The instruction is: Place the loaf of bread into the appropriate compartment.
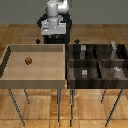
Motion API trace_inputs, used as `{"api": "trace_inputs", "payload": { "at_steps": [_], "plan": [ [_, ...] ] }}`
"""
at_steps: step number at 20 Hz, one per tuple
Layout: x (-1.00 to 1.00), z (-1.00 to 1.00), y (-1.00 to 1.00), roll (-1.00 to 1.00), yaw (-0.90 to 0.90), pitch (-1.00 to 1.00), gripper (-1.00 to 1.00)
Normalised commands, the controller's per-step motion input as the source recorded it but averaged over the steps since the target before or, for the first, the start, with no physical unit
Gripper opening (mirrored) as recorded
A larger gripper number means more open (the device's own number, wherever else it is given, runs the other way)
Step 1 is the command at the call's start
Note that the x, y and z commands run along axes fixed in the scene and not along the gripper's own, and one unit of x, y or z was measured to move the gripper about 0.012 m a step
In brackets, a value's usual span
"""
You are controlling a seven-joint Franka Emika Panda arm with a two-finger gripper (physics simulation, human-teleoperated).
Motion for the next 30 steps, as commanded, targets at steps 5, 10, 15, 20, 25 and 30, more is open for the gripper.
{"api": "trace_inputs", "payload": {
  "at_steps": [5, 10, 15, 20, 25, 30],
  "plan": [
    [0.0, 0.0, 0.0, 0.0, 0.0, 0.0, 1.0],
    [0.0, 0.0, -0.6, 0.0, 0.0, 0.0, 1.0],
    [0.0, 0.0, -1.0, 0.0, 0.0, 0.0, 1.0],
    [0.0, 0.0, -1.0, 0.0, 0.0, 0.0, 1.0],
    [0.03, 0.0, -0.8, 0.0, 0.0, 0.0, 1.0],
    [0.8, 0.0, 0.0, 0.0, 0.0, 0.0, 1.0]
  ]
}}
